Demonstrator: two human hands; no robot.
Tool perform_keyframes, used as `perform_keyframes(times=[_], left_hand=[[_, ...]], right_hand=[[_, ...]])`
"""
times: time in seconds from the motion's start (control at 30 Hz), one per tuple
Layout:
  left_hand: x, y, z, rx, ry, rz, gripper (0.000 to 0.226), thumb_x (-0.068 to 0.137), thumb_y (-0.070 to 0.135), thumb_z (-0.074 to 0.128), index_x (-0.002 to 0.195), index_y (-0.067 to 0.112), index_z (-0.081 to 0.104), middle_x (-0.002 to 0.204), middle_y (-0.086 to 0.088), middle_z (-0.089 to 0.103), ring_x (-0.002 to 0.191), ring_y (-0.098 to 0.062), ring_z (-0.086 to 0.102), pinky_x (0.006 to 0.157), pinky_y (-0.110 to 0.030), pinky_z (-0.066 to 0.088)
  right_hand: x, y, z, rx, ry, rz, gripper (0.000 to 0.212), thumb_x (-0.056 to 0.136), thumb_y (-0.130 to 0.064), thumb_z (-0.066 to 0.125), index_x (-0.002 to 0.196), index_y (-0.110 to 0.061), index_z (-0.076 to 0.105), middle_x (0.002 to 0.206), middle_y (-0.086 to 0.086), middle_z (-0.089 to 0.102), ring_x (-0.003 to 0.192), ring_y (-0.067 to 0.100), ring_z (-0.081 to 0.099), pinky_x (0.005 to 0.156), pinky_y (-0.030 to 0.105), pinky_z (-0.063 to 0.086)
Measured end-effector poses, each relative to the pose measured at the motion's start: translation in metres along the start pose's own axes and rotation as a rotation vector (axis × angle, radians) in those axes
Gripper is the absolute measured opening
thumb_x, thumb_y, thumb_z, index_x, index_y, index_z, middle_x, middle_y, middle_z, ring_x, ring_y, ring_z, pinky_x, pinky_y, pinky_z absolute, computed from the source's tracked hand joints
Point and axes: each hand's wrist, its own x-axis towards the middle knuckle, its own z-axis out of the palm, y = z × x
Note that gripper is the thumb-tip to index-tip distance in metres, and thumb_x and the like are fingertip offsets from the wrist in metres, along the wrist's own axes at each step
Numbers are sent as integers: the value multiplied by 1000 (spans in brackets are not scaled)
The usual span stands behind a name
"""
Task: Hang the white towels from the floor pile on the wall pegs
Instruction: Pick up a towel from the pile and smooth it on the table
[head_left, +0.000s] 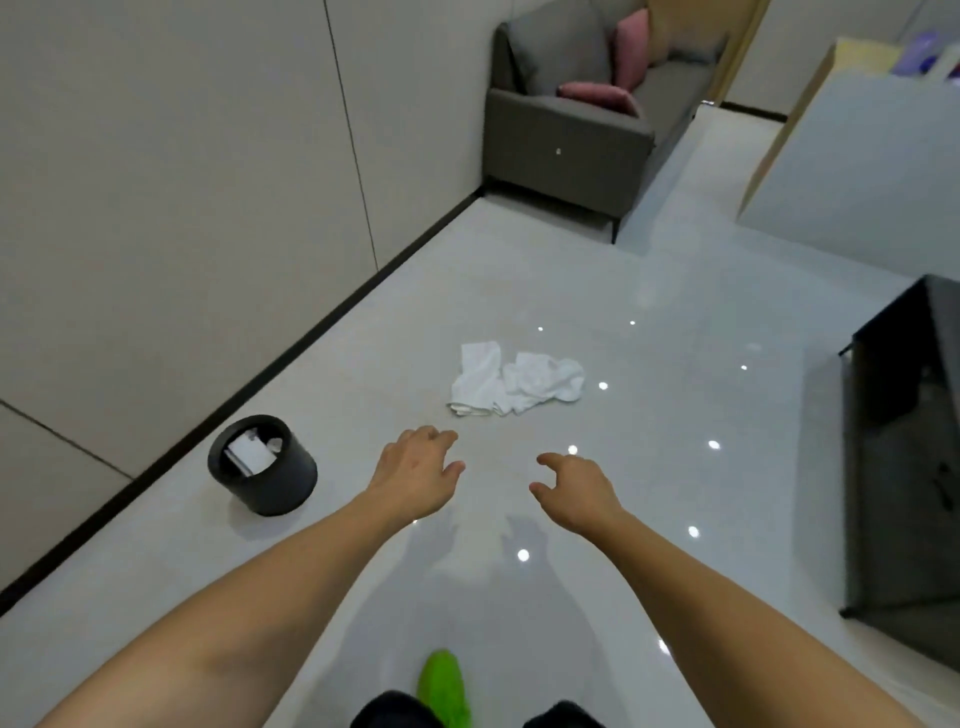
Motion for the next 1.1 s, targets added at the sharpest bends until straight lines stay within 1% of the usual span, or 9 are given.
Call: perform_keyframes(times=[0.23, 0.4, 0.57, 0.73, 0.83, 0.9, 0.97, 1.03, 1.1], left_hand=[[150, -2, 8, -23, -144, 12, 52, 97, 44, 46, 144, 22, 43, 143, -6, 47, 127, -27, 46, 103, -39, 40], [273, -10, 21, -29, -195, -5, 52, 97, 42, 47, 144, 22, 43, 142, -6, 48, 126, -26, 47, 102, -39, 41], [381, -30, 41, -81, -284, -143, 50, 97, 38, 51, 142, 18, 46, 137, -8, 51, 124, -25, 49, 101, -36, 42], [474, -52, 76, -148, -402, -258, 50, 97, 38, 51, 143, 19, 46, 142, -8, 48, 129, -24, 46, 105, -32, 36], [521, -70, 112, -174, -463, -298, 48, 96, 36, 54, 141, 18, 49, 140, -9, 50, 129, -25, 45, 104, -30, 33], [558, -88, 147, -178, -488, -291, 47, 95, 35, 56, 138, 16, 52, 135, -11, 54, 125, -26, 49, 102, -30, 35], [597, -112, 192, -180, -514, -290, 46, 95, 35, 57, 137, 17, 53, 134, -10, 55, 123, -26, 51, 101, -29, 35], [639, -142, 244, -178, -537, -288, 46, 95, 36, 56, 137, 18, 53, 134, -9, 55, 123, -25, 51, 101, -28, 35], [680, -178, 301, -153, -575, -266, 45, 95, 35, 54, 137, 16, 52, 133, -11, 54, 121, -27, 52, 100, -32, 37]], right_hand=[[120, 27, -18, 99, -52, 155, 49, 92, -40, 58, 138, -23, 54, 129, 2, 62, 121, 22, 55, 100, 36, 45], [250, 51, -25, 151, -106, 199, 48, 92, -40, 57, 136, -21, 56, 136, 2, 59, 126, 21, 53, 103, 34, 43], [380, 64, -26, 242, -234, 261, 46, 91, -36, 59, 133, -17, 60, 131, 5, 62, 124, 22, 55, 99, 29, 43], [496, 69, -8, 363, -326, 348, 41, 88, -36, 62, 124, -18, 66, 121, 2, 68, 117, 20, 59, 91, 22, 41], [557, 69, 22, 544, -338, 470, 30, 86, -33, 67, 110, -18, 72, 111, 0, 71, 107, 18, 63, 87, 21, 42], [600, 71, 57, 724, -332, 592, 16, 85, -29, 69, 95, -18, 74, 102, 4, 73, 90, 19, 63, 86, 31, 52], [645, 75, 103, 884, -340, 709, 6, 84, -25, 70, 83, -19, 70, 89, 9, 73, 74, 20, 63, 72, 35, 55], [694, 82, 160, 1023, -340, 835, 5, 86, -20, 68, 83, -16, 67, 80, 10, 70, 64, 19, 60, 61, 31, 52], [746, 91, 222, 1158, -320, 965, 6, 89, -18, 67, 88, -11, 67, 78, 10, 68, 63, 19, 60, 62, 31, 53]])
